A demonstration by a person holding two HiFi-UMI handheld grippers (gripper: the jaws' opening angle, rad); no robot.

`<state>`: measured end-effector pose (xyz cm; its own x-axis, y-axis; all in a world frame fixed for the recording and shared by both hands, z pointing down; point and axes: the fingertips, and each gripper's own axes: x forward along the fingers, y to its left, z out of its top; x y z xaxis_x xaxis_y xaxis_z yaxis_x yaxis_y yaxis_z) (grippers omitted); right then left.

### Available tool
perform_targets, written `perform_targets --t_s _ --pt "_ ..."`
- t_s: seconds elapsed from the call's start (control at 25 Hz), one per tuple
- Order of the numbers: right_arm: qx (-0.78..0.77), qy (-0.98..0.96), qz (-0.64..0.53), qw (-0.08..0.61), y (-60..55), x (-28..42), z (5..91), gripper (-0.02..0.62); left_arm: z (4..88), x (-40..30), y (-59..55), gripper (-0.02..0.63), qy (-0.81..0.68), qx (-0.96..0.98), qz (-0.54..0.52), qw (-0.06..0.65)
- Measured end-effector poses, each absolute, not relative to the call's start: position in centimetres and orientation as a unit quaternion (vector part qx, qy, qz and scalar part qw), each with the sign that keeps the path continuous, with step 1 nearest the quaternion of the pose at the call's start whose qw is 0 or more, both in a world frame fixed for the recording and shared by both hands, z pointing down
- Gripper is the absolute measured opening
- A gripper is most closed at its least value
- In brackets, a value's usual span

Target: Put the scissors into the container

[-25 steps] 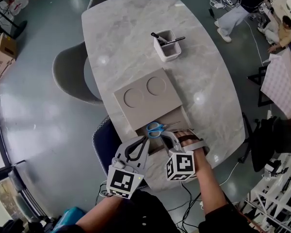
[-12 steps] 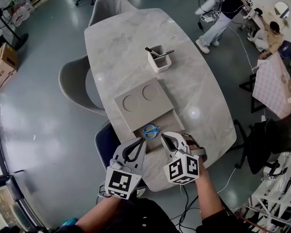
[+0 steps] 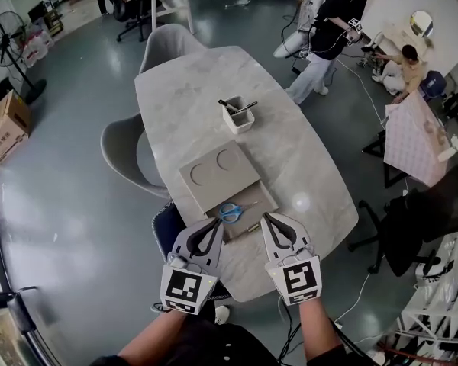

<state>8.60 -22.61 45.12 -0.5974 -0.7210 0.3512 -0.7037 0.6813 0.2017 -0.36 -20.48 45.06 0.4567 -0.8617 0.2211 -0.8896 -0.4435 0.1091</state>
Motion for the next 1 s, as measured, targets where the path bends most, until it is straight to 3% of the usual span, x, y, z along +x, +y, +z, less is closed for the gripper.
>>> perform_targets --t_s 0.16,0.52,1.0 --pt "0.441 -0.888 0.000 0.126 -21.4 10.3 41.6 -0.003 42.9 -0.5 -19.4 0.021 -0.521 0.847 0.055 0.087" --pt "0.521 -0.852 0.039 0.032 -18.0 14.0 37.9 -0.003 38.7 0.1 -16.7 0.021 -0.523 0.850 0.035 0.054" --pt "0.560 -0.828 0.029 -0.004 -12.5 16.1 35.6 -0.003 36.2 1.2 -12.7 0.021 -0.519 0.854 0.020 0.029"
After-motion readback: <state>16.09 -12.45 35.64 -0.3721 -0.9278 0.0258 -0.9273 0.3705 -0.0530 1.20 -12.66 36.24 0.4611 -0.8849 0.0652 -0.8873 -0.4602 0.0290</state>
